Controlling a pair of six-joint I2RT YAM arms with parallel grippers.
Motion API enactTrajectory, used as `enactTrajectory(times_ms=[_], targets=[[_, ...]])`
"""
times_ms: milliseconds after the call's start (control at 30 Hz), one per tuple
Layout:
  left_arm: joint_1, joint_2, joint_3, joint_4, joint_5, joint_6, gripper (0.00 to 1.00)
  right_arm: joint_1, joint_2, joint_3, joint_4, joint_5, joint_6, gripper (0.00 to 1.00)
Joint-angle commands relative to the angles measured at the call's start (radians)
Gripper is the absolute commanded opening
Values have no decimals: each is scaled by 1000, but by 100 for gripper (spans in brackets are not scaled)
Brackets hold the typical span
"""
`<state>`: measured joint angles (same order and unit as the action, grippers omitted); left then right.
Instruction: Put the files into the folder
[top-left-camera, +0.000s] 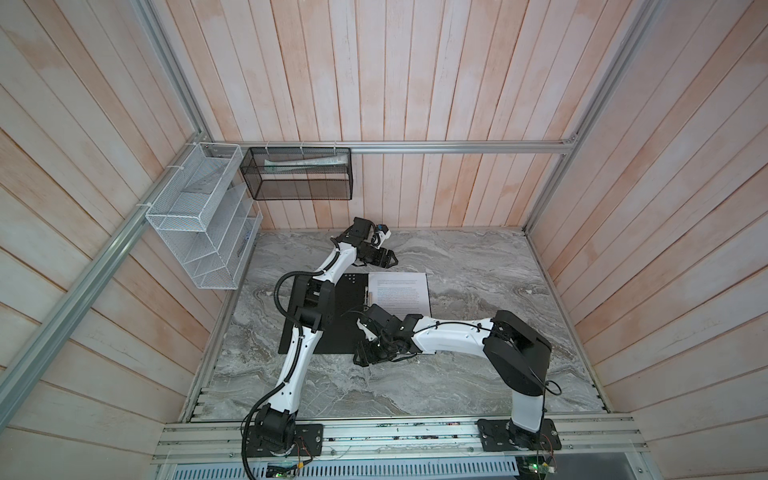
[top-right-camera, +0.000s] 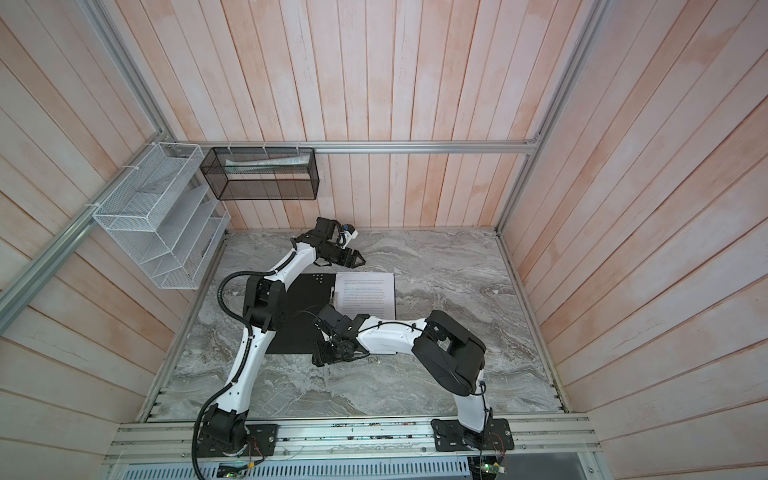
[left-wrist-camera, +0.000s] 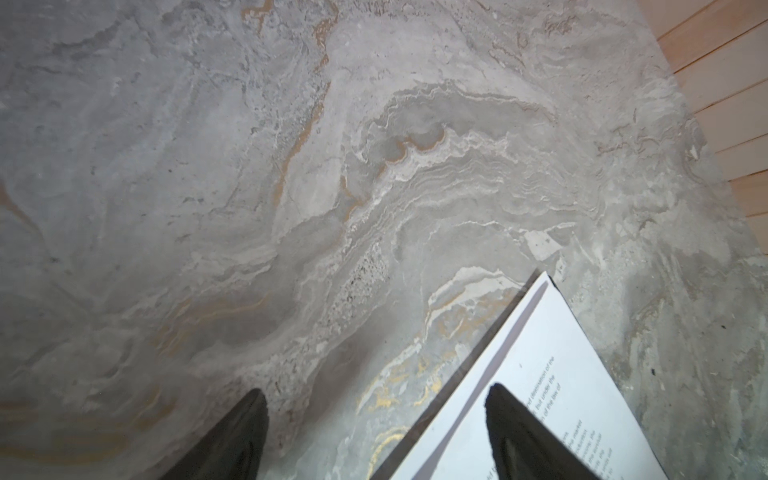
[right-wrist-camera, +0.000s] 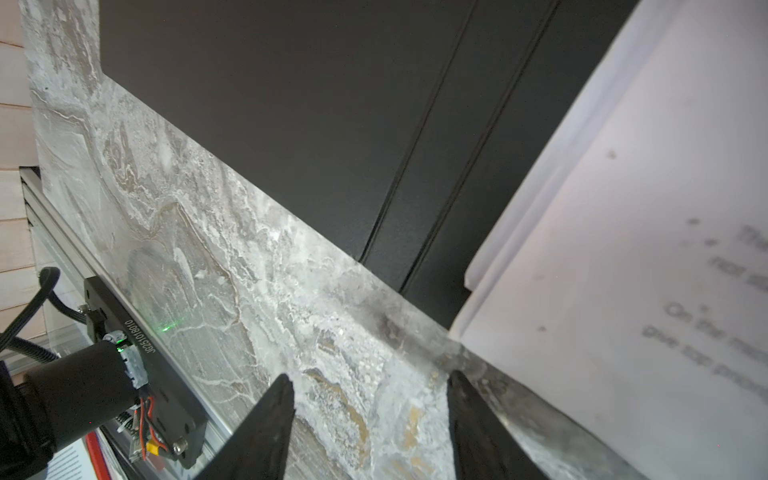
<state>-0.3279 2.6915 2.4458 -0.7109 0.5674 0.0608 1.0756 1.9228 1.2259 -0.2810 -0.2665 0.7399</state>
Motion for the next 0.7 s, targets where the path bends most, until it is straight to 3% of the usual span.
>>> enactTrajectory(times_ms=[0,667], targets=[[-3,19,29,1,-8,20,84,4,30,30,-14,8,-10,58],[-4,-39,-46,-48,12,48,74,-31,68,103,-62,48,-76,59]])
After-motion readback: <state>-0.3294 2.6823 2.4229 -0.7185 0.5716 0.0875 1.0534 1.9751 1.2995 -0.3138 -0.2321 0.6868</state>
